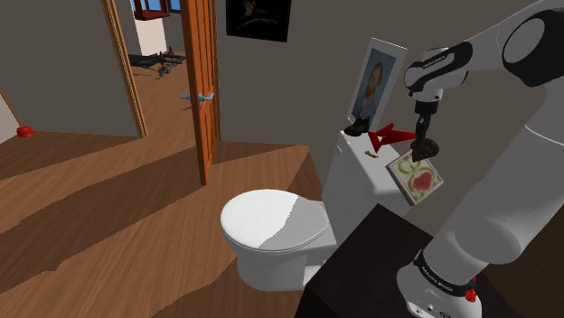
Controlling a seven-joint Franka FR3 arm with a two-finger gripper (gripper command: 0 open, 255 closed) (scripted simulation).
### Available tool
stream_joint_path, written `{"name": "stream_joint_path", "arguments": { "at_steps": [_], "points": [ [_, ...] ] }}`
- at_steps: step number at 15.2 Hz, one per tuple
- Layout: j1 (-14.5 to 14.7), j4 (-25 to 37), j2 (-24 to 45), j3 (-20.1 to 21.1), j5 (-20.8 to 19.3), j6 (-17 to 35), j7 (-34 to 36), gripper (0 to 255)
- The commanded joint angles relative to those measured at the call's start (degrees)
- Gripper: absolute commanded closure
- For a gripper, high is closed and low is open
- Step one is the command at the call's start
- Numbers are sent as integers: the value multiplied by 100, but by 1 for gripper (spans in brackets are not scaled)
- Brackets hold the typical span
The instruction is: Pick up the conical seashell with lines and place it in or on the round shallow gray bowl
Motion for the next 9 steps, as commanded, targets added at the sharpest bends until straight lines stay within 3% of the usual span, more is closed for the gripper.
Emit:
{"name": "stream_joint_path", "arguments": {
  "at_steps": [1, 9],
  "points": [
    [-49, -208, 88, -47, 19, 135, -10, 255],
    [-127, -510, 567, -58, 358, 778, -171, 255]
  ]
}}
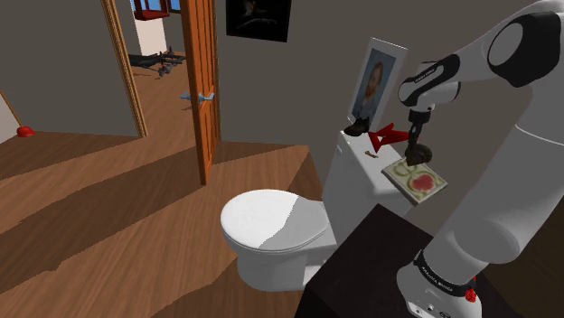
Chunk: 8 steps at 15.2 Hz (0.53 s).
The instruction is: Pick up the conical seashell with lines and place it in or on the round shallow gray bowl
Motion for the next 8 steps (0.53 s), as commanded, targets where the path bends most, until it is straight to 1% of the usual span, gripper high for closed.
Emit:
{"name": "stream_joint_path", "arguments": {
  "at_steps": [1, 7, 8],
  "points": [
    [-60, 13, 202, -32, 127, -750, -111, 255],
    [-62, 14, 202, -30, 127, -750, -111, 255],
    [-57, 16, 192, -28, 120, -760, -102, 0]
  ]
}}
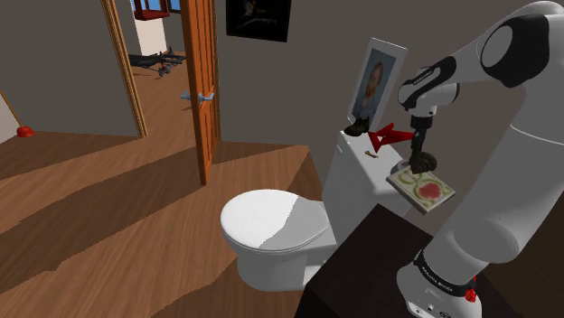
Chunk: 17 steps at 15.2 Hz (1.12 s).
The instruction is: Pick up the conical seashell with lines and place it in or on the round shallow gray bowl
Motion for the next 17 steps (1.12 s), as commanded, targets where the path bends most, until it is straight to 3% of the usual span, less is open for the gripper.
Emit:
{"name": "stream_joint_path", "arguments": {
  "at_steps": [1, 5, 9, 17],
  "points": [
    [3, -10, -3, 1, -3, -9, 5, 0],
    [-5, -9, 11, 0, 8, 2, -8, 0],
    [146, 503, -318, 42, -174, -765, 149, 0],
    [143, 503, -318, 44, -174, -765, 150, 0]
  ]
}}
